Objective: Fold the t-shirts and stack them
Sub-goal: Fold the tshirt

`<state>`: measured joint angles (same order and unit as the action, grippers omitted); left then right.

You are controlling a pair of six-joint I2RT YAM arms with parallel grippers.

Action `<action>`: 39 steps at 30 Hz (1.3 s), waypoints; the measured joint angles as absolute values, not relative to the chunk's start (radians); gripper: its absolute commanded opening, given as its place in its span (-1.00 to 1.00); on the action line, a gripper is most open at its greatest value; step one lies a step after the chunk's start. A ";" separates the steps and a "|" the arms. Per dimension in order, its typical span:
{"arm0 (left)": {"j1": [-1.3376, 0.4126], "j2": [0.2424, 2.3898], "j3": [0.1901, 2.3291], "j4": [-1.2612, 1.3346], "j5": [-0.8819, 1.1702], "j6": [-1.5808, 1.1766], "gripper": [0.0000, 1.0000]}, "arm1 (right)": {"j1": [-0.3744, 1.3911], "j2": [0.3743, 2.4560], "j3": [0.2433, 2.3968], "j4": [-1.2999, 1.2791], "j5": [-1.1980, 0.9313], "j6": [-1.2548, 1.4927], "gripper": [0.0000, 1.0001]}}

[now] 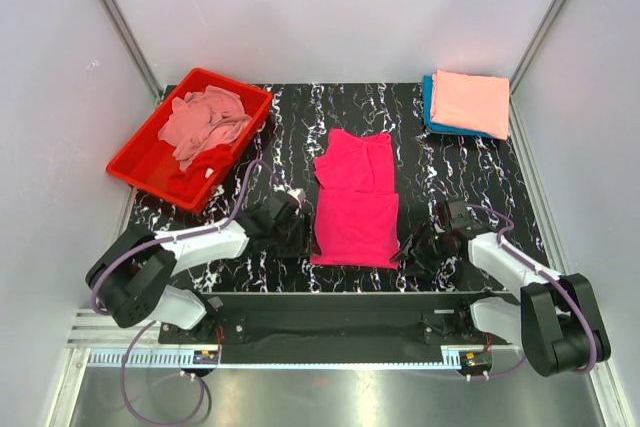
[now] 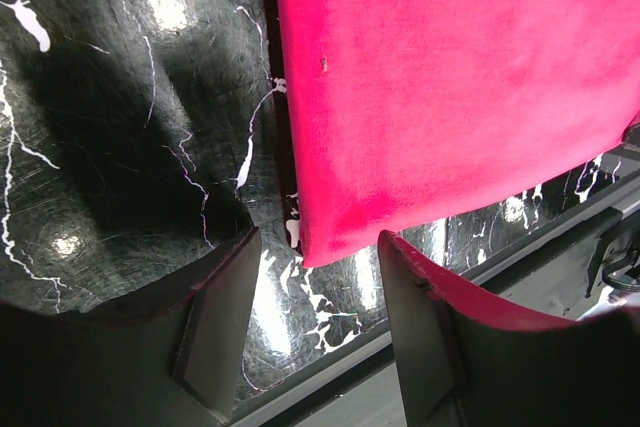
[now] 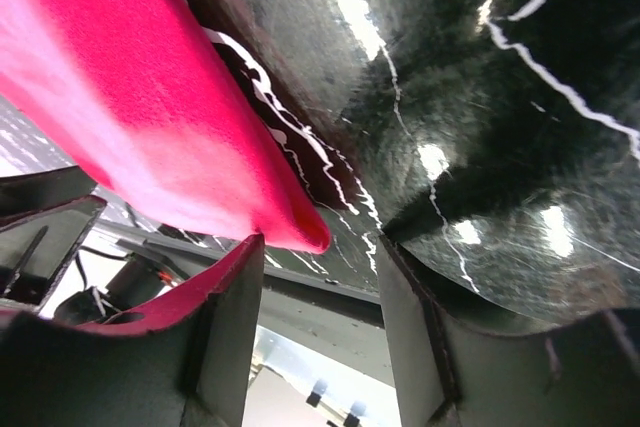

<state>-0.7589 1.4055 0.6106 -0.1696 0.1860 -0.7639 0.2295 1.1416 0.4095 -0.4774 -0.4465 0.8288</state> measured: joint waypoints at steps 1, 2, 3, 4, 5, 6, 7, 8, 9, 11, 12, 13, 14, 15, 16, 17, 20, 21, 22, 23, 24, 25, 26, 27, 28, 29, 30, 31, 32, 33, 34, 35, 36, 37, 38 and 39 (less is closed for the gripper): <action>-0.759 1.406 0.610 -0.169 0.186 -0.767 0.13 | 0.229 1.141 0.405 -0.469 -0.449 0.833 0.05; -0.759 1.406 0.607 -0.167 0.185 -0.770 0.13 | 0.229 1.140 0.401 -0.460 -0.453 0.838 0.02; -0.759 1.406 0.606 -0.164 0.184 -0.774 0.13 | 0.229 1.138 0.395 -0.451 -0.455 0.844 -0.04; -0.759 1.405 0.603 -0.161 0.184 -0.779 0.13 | 0.229 1.136 0.387 -0.440 -0.458 0.850 -0.24; -0.759 1.403 0.600 -0.158 0.184 -0.784 0.13 | 0.230 1.134 0.381 -0.431 -0.458 0.852 -0.41; -0.759 1.401 0.597 -0.154 0.183 -0.788 0.14 | 0.231 1.132 0.371 -0.423 -0.456 0.855 -0.55; -0.759 1.399 0.593 -0.149 0.183 -0.791 0.14 | 0.231 1.132 0.364 -0.420 -0.453 0.860 -0.67; -0.759 1.394 0.585 -0.138 0.183 -0.795 0.14 | 0.231 1.129 0.355 -0.415 -0.453 0.864 -0.86; -0.758 1.388 0.576 -0.127 0.183 -0.799 0.14 | 0.232 1.124 0.345 -0.411 -0.453 0.866 -0.90; -0.758 1.378 0.560 -0.107 0.184 -0.807 0.13 | 0.232 1.111 0.329 -0.403 -0.457 0.874 -0.98; -0.758 1.374 0.552 -0.096 0.187 -0.812 0.12 | 0.232 1.103 0.324 -0.398 -0.457 0.876 -0.99; -0.758 1.370 0.545 -0.086 0.188 -0.817 0.11 | 0.233 1.099 0.319 -0.393 -0.458 0.878 -1.00; -0.758 1.369 0.538 -0.078 0.190 -0.823 0.08 | 0.233 1.096 0.316 -0.389 -0.459 0.879 -1.00; -0.758 1.367 0.532 -0.068 0.190 -0.829 0.03 | 0.233 1.095 0.315 -0.386 -0.459 0.880 -1.00; -0.758 1.366 0.526 -0.059 0.191 -0.836 0.01 | 0.233 1.094 0.315 -0.385 -0.460 0.881 -1.00; -0.758 1.365 0.520 -0.051 0.192 -0.840 0.00 | 0.233 1.094 0.314 -0.383 -0.461 0.880 -1.00; -0.759 1.365 0.506 -0.025 0.196 -0.855 -0.02 | 0.233 1.094 0.313 -0.379 -0.462 0.880 -0.97; -0.759 1.365 0.503 -0.019 0.197 -0.859 -0.02 | 0.233 1.094 0.313 -0.379 -0.462 0.880 -0.61; -0.759 1.365 0.501 -0.015 0.198 -0.863 0.01 | 0.233 1.093 0.313 -0.379 -0.462 0.883 -0.46; -0.759 1.365 0.501 -0.012 0.198 -0.866 0.04 | 0.233 1.091 0.312 -0.376 -0.466 0.886 -0.36; -0.760 1.365 0.500 -0.008 0.199 -0.870 0.05 | 0.234 1.083 0.312 -0.371 -0.471 0.892 -0.33; -0.762 1.365 0.498 -0.003 0.198 -0.874 0.07 | 0.234 1.071 0.311 -0.370 -0.469 0.895 -0.31; -0.765 1.363 0.496 0.002 0.197 -0.877 0.07 | 0.235 1.056 0.307 -0.371 -0.464 0.899 -0.28; -0.767 1.361 0.493 0.005 0.196 -0.882 0.07 | 0.235 1.042 0.303 -0.371 -0.461 0.903 -0.28; -0.768 1.360 0.491 0.009 0.193 -0.886 0.07 | 0.235 1.026 0.296 -0.371 -0.455 0.908 -0.22; -0.769 1.358 0.488 0.012 0.192 -0.891 0.06 | 0.235 1.012 0.290 -0.372 -0.453 0.915 -0.21; -0.770 1.358 0.487 0.014 0.190 -0.892 0.07 | 0.235 1.003 0.287 -0.372 -0.453 0.920 -0.21; -0.771 1.358 0.487 0.014 0.188 -0.894 0.06 | 0.235 0.999 0.286 -0.372 -0.451 0.924 -0.21; -0.772 1.358 0.487 0.014 0.187 -0.896 0.06 | 0.235 0.997 0.286 -0.372 -0.447 0.927 -0.21; -0.773 1.358 0.487 0.014 0.186 -0.898 0.07 | 0.235 0.994 0.286 -0.374 -0.445 0.931 -0.22; -0.775 1.358 0.487 0.015 0.185 -0.899 0.07 | 0.236 0.989 0.286 -0.379 -0.441 0.934 -0.24; -0.777 1.359 0.487 0.016 0.185 -0.900 0.06 | 0.236 0.981 0.286 -0.387 -0.435 0.938 -0.37; -0.779 1.359 0.487 0.017 0.185 -0.900 0.06 | 0.236 0.967 0.285 -0.396 -0.428 0.942 -0.42; -0.780 1.360 0.487 0.018 0.185 -0.902 0.07 | 0.236 0.950 0.285 -0.406 -0.426 0.947 -0.45; -0.782 1.362 0.487 0.020 0.185 -0.904 0.07 | 0.236 0.927 0.284 -0.420 -0.420 0.953 -0.45; -0.783 1.362 0.487 0.021 0.185 -0.905 0.08 | 0.236 0.902 0.285 -0.433 -0.413 0.959 -0.38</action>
<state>-0.7826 1.3624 0.4873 0.0208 0.1852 -0.9051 0.2356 0.9024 0.2848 -0.4332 -0.4129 0.9588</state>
